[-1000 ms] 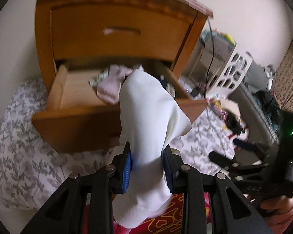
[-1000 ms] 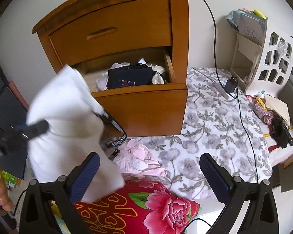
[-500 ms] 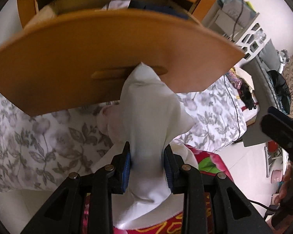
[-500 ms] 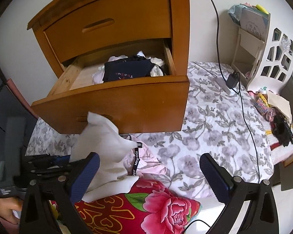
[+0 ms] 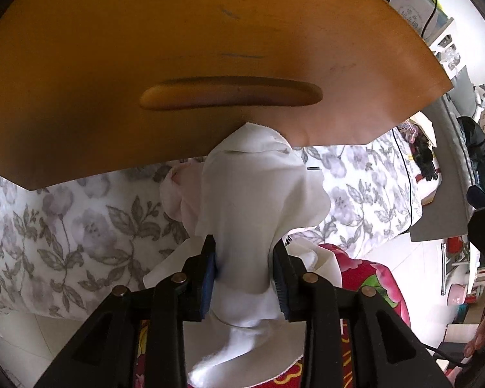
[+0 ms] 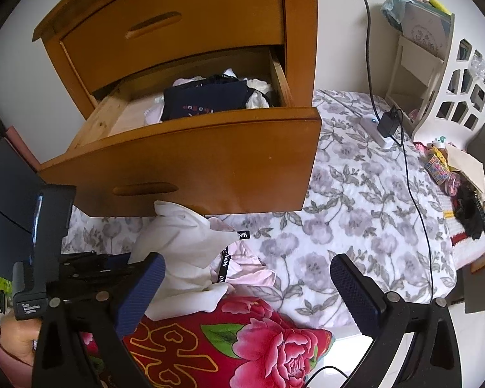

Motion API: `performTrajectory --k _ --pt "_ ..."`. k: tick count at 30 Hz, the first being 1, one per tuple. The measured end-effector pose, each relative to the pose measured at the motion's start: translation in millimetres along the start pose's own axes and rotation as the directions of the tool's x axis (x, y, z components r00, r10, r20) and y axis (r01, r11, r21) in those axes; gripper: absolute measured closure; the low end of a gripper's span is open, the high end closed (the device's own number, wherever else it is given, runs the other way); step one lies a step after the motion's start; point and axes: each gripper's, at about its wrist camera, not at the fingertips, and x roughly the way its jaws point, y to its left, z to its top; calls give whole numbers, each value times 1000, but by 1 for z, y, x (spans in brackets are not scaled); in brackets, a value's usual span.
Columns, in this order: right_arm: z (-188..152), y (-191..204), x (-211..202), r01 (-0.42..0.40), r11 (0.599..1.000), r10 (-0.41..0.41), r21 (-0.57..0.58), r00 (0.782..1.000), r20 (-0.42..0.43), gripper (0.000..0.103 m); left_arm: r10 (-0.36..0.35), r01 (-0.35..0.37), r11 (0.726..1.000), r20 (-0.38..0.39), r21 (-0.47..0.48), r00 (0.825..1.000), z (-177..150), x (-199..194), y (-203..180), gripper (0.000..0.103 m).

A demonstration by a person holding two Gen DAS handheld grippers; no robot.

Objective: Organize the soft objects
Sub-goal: 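Lower the white garment onto the bedspread below the drawer, open left gripper, then withdraw the left gripper from the white garment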

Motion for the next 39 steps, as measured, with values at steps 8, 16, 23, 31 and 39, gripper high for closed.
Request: performTrajectory --k 8,16,23,31,39 --pt "0 -1 1 8 1000 -8 1 1000 -4 0 31 -31 1000 13 3 999 -8 -12 -1 55" --pt "1 5 -6 4 1000 -4 -12 1000 11 0 4 -3 1000 108 -4 994 -9 -56 -2 55" --pt "4 10 -18 0 1000 1 -19 999 41 0 43 -38 999 261 -23 964 -3 -114 2 52" --pt "7 14 -27 -6 1000 8 -28 998 64 0 137 -115 990 398 -79 907 -1 -161 12 40" --pt "7 17 -26 -9 999 12 -35 998 62 0 175 -137 983 410 -120 895 -4 -163 22 30"
